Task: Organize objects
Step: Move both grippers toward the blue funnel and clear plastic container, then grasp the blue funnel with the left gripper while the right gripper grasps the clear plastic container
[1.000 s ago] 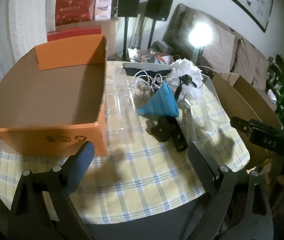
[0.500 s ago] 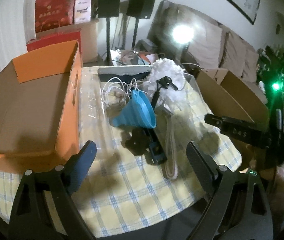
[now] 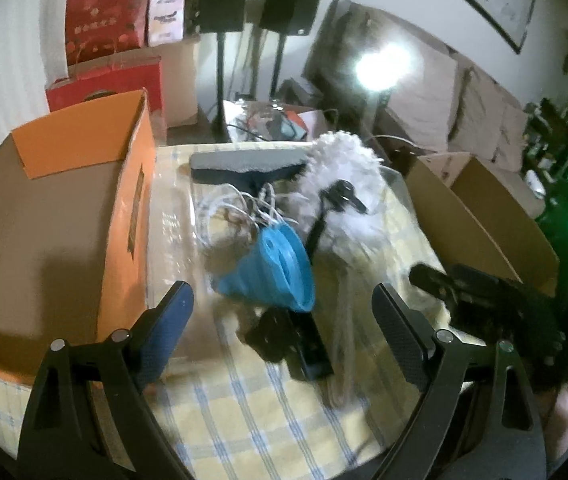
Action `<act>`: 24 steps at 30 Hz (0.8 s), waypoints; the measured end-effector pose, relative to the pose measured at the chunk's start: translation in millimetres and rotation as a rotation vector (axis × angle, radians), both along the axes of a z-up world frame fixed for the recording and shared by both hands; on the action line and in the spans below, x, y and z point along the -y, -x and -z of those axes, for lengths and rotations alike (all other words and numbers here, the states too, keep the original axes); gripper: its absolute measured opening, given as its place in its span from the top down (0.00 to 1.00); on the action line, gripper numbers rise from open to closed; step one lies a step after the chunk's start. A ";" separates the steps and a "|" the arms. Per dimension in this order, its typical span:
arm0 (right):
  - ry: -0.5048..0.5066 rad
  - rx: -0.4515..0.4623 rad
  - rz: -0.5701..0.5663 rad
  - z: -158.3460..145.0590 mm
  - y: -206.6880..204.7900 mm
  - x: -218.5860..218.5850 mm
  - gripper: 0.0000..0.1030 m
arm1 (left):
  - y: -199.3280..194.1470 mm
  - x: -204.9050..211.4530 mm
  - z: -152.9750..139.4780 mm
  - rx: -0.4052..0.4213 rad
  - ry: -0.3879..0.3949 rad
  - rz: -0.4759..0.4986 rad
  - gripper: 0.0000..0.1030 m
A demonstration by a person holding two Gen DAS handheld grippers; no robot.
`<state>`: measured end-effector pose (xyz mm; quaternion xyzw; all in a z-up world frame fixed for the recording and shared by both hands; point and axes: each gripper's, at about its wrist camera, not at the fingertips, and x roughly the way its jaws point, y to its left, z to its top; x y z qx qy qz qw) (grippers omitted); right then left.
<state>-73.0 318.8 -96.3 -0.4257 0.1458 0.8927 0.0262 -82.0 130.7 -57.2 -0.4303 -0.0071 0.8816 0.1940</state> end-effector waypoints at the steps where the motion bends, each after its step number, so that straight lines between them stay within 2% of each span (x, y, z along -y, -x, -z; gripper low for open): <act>1: -0.009 0.001 -0.006 0.2 1.8 2.5 0.22 | 4.8 -0.8 0.7 0.002 0.003 -0.009 0.17; 2: -0.017 0.004 -0.014 0.7 3.6 5.7 0.22 | 9.8 -2.4 1.7 0.005 0.013 -0.017 0.26; 4: -0.030 0.010 -0.030 2.8 7.2 11.7 0.22 | 18.5 -6.0 4.8 0.012 0.045 -0.035 0.29; 13: -0.078 0.066 -0.022 19.5 25.6 22.5 0.19 | 41.3 -22.1 22.8 0.031 0.148 -0.061 0.29; 18: -0.119 0.099 -0.018 29.1 34.7 27.0 0.19 | 48.5 -26.2 32.3 0.055 0.153 -0.065 0.29; 19: -0.126 0.103 -0.016 30.7 35.9 27.0 0.19 | 49.8 -26.7 34.2 0.062 0.154 -0.067 0.33; 22: -0.149 0.114 -0.015 34.9 36.2 26.6 0.21 | 54.1 -26.0 40.3 0.102 0.143 -0.066 0.56; 24: -0.149 0.123 -0.020 37.3 36.0 25.1 0.23 | 56.5 -24.2 46.9 0.152 0.110 -0.062 0.64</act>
